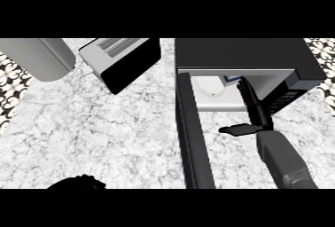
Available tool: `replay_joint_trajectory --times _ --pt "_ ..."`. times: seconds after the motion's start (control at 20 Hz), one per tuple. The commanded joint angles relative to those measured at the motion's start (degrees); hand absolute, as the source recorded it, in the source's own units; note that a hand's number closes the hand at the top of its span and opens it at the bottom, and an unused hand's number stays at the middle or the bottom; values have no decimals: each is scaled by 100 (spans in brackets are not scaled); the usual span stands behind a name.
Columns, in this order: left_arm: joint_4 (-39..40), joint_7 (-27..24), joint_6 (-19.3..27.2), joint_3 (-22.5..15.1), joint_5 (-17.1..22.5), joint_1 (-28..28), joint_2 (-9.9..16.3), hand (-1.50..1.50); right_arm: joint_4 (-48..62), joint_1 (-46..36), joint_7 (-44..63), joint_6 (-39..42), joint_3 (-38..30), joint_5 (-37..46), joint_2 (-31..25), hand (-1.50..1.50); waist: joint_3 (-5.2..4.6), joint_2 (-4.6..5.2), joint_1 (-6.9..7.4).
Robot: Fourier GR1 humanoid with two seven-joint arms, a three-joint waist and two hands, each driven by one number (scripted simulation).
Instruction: Pick up the milk, place it into the microwave and close the microwave
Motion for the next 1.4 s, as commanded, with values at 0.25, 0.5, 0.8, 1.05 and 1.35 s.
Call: replay_joint_trajectory --times 0.25,0.5,0.8,1.05,1.35 --pt "683 15 560 -895 -870 -818 -6 150 -1042 1617 -253 612 109 -273 -286 -150 13 38 -164" --pt "1685 -157 650 -984 -1192 -1869 -6 150 -1924 2491 -268 861 287 -410 -384 -150 6 47 -278" --pt "3031 128 1523 -1921 -1256 -2838 -6 150 -3104 3316 -11 1194 402 -807 -499 -150 7 67 -287" --pt "4527 -651 2280 -2223 -1135 -3404 -6 150 -4277 3832 309 1401 665 -972 -789 -150 -6 82 -360" --pt "5769 -1724 3508 -2842 -1000 -3802 -5 150 -5132 4353 448 2013 763 -1593 -1125 -150 -6 111 -420"
